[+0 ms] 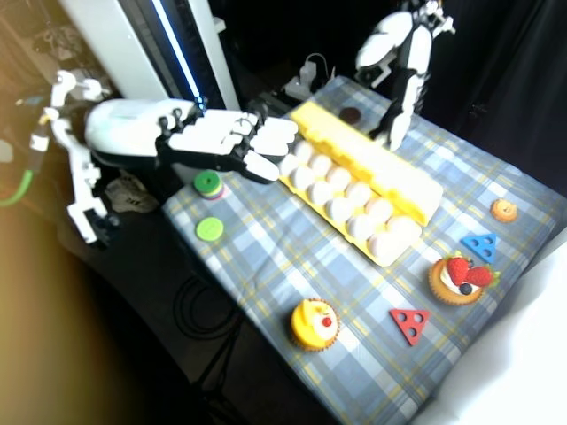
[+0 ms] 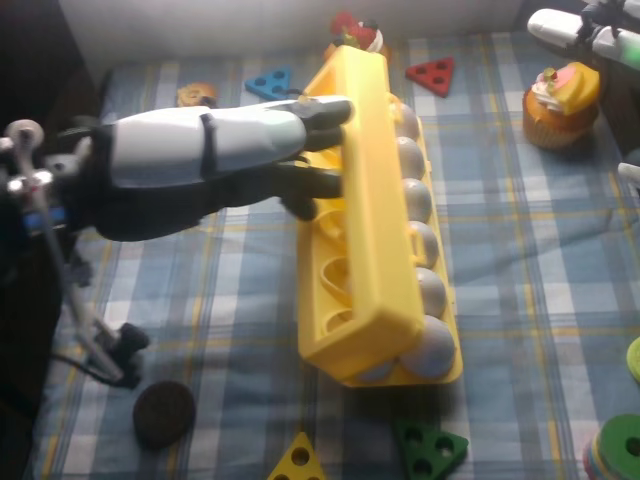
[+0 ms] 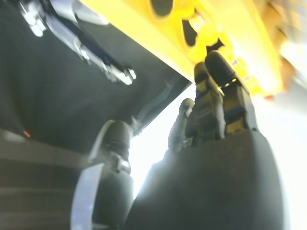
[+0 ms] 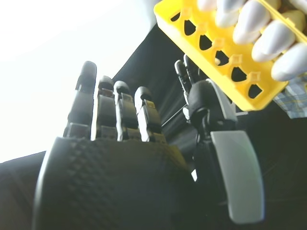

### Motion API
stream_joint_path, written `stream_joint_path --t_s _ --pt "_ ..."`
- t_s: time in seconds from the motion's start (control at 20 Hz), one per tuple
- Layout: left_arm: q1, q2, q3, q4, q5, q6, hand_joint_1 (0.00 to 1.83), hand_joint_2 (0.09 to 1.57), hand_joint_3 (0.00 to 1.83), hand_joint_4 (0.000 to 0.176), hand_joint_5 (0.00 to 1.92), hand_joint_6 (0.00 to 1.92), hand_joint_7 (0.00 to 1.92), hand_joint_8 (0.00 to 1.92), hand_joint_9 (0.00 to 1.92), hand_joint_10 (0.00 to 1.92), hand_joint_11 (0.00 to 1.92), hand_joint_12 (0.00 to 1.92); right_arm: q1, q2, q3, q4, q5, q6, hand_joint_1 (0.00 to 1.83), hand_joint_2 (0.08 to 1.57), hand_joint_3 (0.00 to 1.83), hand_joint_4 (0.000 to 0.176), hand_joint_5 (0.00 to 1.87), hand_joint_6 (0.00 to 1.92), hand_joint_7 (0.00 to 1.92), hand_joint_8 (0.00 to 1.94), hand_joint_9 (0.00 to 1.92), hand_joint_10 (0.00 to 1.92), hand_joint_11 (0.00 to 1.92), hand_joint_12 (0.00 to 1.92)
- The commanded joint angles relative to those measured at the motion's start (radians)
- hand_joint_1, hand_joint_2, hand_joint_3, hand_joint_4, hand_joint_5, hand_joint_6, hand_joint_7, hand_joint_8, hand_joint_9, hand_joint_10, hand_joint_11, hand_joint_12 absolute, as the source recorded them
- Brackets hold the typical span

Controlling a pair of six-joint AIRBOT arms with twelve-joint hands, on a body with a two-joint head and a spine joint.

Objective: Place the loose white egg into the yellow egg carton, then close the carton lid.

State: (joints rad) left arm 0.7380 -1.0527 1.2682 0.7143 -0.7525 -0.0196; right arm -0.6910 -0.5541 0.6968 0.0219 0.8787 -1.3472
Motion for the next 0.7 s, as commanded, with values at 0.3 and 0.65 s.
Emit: stream_joint_path --t_s 0.3,0.65 --pt "-0.121 -0.115 0.076 0.319 0.022 -0.237 0.0 1.3 0.0 0.0 0.0 0.0 0.02 0.01 0.36 0.03 0.0 1.35 0.005 0.009 -0.003 0.012 0.138 -0.009 0.45 1.39 0.0 0.028 0.0 0.0 0.0 0.0 0.0 0.01 0.0 1.02" --pt "-0.195 0.043 -0.039 0.269 0.005 -0.089 0.0 1.35 0.01 0.0 0.0 0.0 0.0 0.0 0.26 0.0 0.0 1.55 -0.003 0.011 -0.009 0.012 0.138 -0.009 0.48 1.39 0.0 0.032 0.0 0.0 0.0 0.0 0.01 0.01 0.0 1.0"
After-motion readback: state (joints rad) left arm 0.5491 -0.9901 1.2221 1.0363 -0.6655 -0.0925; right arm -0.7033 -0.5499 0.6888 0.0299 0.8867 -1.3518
